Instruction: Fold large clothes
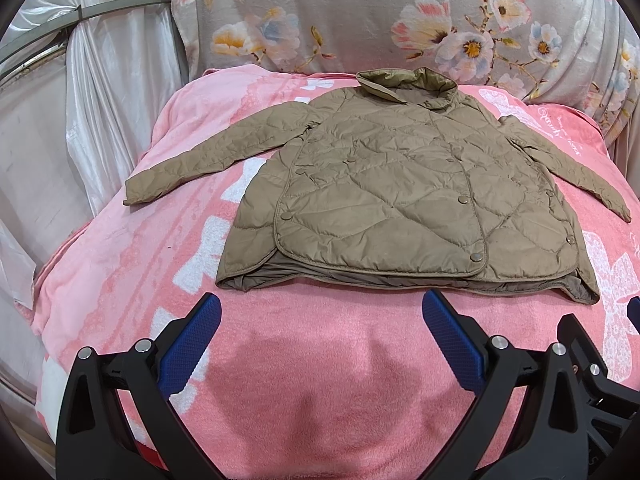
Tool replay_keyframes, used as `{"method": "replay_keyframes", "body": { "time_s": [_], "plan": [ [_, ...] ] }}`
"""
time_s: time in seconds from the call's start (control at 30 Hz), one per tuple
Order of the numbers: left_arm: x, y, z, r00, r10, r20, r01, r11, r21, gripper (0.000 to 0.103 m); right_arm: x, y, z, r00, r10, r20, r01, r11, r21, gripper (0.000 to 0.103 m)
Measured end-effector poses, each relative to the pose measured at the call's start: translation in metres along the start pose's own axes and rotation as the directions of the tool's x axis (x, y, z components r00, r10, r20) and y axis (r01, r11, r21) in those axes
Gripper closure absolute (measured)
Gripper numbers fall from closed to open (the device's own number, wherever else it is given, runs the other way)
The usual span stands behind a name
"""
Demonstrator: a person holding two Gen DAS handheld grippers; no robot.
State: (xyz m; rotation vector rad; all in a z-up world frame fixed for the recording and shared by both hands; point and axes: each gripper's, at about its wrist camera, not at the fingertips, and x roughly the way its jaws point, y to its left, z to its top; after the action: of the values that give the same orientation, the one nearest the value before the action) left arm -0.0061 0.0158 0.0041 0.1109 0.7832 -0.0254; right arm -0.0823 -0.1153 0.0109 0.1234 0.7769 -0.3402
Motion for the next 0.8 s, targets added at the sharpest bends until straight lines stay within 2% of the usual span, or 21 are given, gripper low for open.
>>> {"method": "replay_keyframes", "body": {
  "time_s": [0.43,0.53,0.63,0.8],
  "plan": [
    [0.003,0.001,-0.001,1.000,0.003,-0.002,-0.003,1.000,0.000,0.005,0.003,0.001,0.000,1.000,0.002,-0.011,-0.002,1.000,-0.004,0.005],
    [0.014,0.005,-0.001,1.000,0.013,-0.016,-0.013,1.000,-0.007,0.005,0.009,-0.002,-0.001,1.000,0.009,-0.017,-0.009,1.000,-0.007,0.005],
    [0.026,0.007,0.006,0.999,0.018,-0.030,-0.019,1.000,-0.017,0.005,0.024,-0.013,0.011,0.999,0.023,-0.025,-0.023,1.000,0.010,0.005],
    [0.050,0.004,0.024,0.997,0.065,-0.031,-0.065,0.998,-0.008,0.005,0.051,-0.060,0.035,1.000,-0.008,-0.011,0.009,0.995,0.099,0.005]
  ]
}}
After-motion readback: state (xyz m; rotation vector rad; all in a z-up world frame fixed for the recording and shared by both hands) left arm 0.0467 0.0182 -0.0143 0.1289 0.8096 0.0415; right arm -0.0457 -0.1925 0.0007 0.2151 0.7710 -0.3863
